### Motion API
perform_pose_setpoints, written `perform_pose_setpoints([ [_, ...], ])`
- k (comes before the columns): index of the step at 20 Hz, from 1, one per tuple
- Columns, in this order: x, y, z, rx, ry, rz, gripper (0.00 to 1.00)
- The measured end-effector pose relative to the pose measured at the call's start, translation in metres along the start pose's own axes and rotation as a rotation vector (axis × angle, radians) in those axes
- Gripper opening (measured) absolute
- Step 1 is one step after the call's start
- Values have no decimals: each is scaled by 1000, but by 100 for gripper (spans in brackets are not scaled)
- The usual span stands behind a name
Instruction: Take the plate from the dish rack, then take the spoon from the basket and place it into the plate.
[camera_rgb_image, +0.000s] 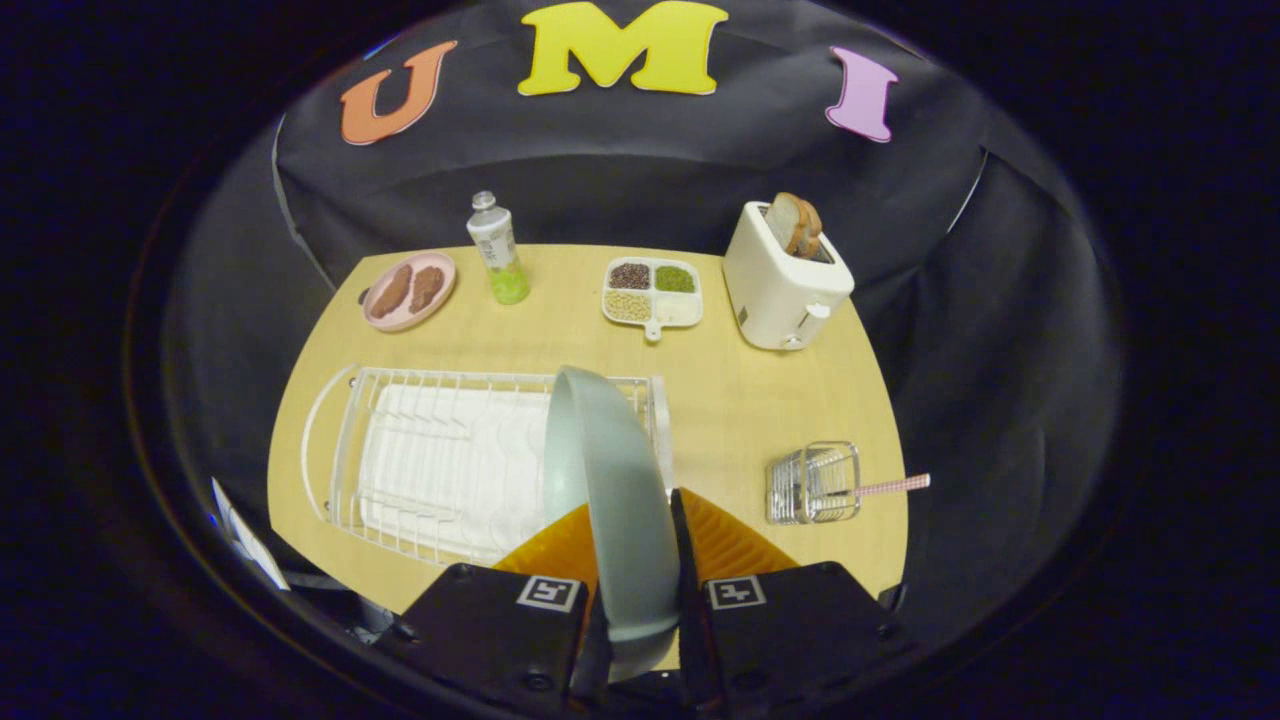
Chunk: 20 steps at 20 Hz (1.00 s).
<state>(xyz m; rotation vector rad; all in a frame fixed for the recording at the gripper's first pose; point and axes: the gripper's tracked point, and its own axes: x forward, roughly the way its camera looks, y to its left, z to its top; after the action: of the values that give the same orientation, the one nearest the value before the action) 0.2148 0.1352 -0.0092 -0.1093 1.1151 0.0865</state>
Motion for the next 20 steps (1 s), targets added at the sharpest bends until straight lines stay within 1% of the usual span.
perform_pose_setpoints([
  [3, -8, 5, -40, 46, -7, 92, 33],
  [8, -9, 19, -106, 126, -29, 221, 33],
  [10, -3, 27, -137, 153, -17, 278, 32],
  [13, 16, 28, -178, 240, 12, 339, 32],
  [16, 35, 29, -205, 313, 58, 406, 32],
  [18, 44, 38, -212, 349, 61, 475, 32],
  [20, 52, 41, -222, 374, 59, 507, 32],
])
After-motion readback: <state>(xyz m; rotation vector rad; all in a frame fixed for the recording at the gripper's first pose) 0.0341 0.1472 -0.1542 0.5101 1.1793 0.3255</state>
